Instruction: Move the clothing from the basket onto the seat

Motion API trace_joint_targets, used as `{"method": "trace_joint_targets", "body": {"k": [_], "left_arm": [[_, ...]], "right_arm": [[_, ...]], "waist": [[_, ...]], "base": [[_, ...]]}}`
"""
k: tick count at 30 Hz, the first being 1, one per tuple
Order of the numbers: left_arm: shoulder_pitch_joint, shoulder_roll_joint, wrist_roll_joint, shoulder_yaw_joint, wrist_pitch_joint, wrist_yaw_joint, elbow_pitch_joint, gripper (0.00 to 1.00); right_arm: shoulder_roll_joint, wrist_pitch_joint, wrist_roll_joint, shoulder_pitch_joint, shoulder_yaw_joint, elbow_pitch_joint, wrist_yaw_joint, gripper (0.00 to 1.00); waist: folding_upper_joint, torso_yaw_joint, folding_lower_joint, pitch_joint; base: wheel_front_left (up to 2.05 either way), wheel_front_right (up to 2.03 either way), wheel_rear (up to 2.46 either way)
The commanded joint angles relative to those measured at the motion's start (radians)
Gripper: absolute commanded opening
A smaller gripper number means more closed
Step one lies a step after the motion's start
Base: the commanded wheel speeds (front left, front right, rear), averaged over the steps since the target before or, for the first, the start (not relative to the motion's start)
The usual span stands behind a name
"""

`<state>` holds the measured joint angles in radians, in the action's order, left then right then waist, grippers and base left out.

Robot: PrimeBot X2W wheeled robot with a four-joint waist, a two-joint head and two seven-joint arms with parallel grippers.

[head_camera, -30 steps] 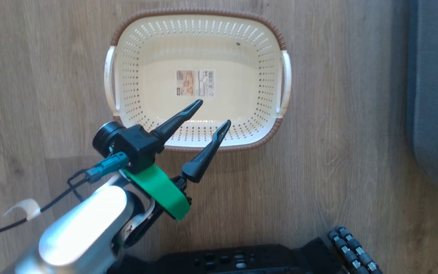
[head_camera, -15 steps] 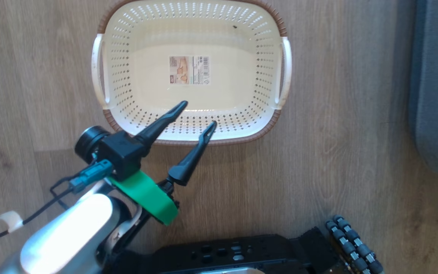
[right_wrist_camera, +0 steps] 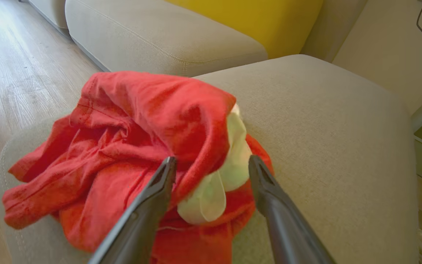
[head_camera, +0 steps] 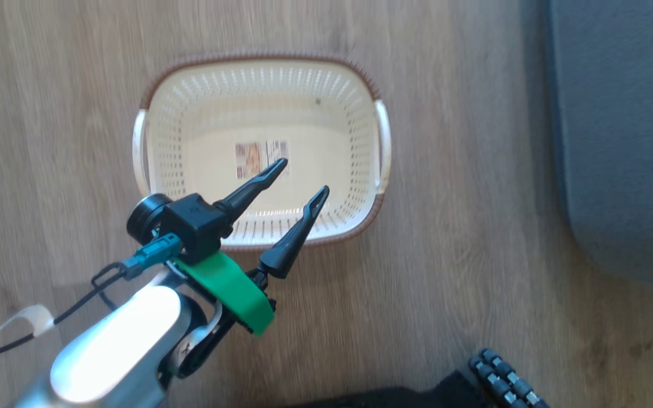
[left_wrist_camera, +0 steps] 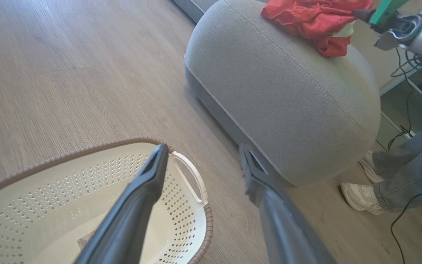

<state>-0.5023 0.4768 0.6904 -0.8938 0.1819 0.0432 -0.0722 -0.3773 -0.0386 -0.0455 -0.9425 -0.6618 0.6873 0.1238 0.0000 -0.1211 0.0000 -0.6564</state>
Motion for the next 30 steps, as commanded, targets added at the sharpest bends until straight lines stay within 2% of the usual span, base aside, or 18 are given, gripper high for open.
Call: {"method": "trace_joint_targets", "body": {"k": [1, 2, 6, 11, 16, 17, 21, 26, 30], "left_arm": [[-0.005, 0.006, 0.01, 0.029, 0.017, -0.007, -0.006, 1.0], [0.007, -0.008, 0.021, 0.031, 0.029, -0.01, 0.016, 1.0], [0.03, -0.027, 0.041, 0.045, 0.047, -0.005, 0.051, 1.0], [0.063, -0.05, 0.06, 0.066, 0.063, 0.005, 0.095, 1.0], [0.108, -0.07, 0.075, 0.104, 0.074, 0.019, 0.14, 1.0], [0.108, -0.07, 0.075, 0.104, 0.074, 0.019, 0.14, 1.0], [0.149, -0.078, 0.084, 0.17, 0.078, 0.05, 0.168, 1.0], [0.204, -0.067, 0.076, 0.265, 0.079, 0.078, 0.21, 1.0], [0.25, -0.07, 0.067, 0.331, 0.08, 0.076, 0.248, 1.0]], "right_arm": [[-0.032, -0.017, -0.024, 0.076, 0.049, -0.057, 0.007, 1.0], [-0.041, -0.033, -0.036, 0.164, 0.108, -0.09, 0.007, 1.0], [-0.036, -0.058, -0.074, 0.297, 0.186, -0.172, 0.007, 1.0], [0.006, -0.061, -0.114, 0.423, 0.26, -0.298, 0.007, 1.0], [0.094, -0.037, -0.126, 0.545, 0.342, -0.447, 0.007, 1.0], [0.094, -0.037, -0.126, 0.545, 0.342, -0.447, 0.007, 1.0], [0.152, -0.028, -0.107, 0.642, 0.416, -0.533, 0.007, 1.0], [0.231, -0.043, -0.091, 0.728, 0.478, -0.578, 0.007, 1.0], [0.267, -0.076, -0.066, 0.793, 0.503, -0.581, 0.007, 1.0]], "waist": [[0.0, -0.028, 0.0, 0.084], [0.0, -0.033, 0.0, 0.131], [0.0, -0.033, 0.0, 0.212], [0.0, 0.017, 0.0, 0.319], [0.0, 0.095, 0.0, 0.423], [0.0, 0.095, 0.0, 0.423], [0.0, 0.152, 0.0, 0.48], [0.0, 0.214, 0.0, 0.543], [0.0, 0.258, 0.0, 0.598]], "base": [[0.0, 0.0, 0.0], [0.0, 0.0, 0.0], [0.0, 0.0, 0.0], [0.0, 0.0, 0.0], [0.0, 0.0, 0.0], [0.0, 0.0, 0.0], [0.0, 0.0, 0.0], [0.0, 0.0, 0.0], [0.0, 0.0, 0.0]]}}
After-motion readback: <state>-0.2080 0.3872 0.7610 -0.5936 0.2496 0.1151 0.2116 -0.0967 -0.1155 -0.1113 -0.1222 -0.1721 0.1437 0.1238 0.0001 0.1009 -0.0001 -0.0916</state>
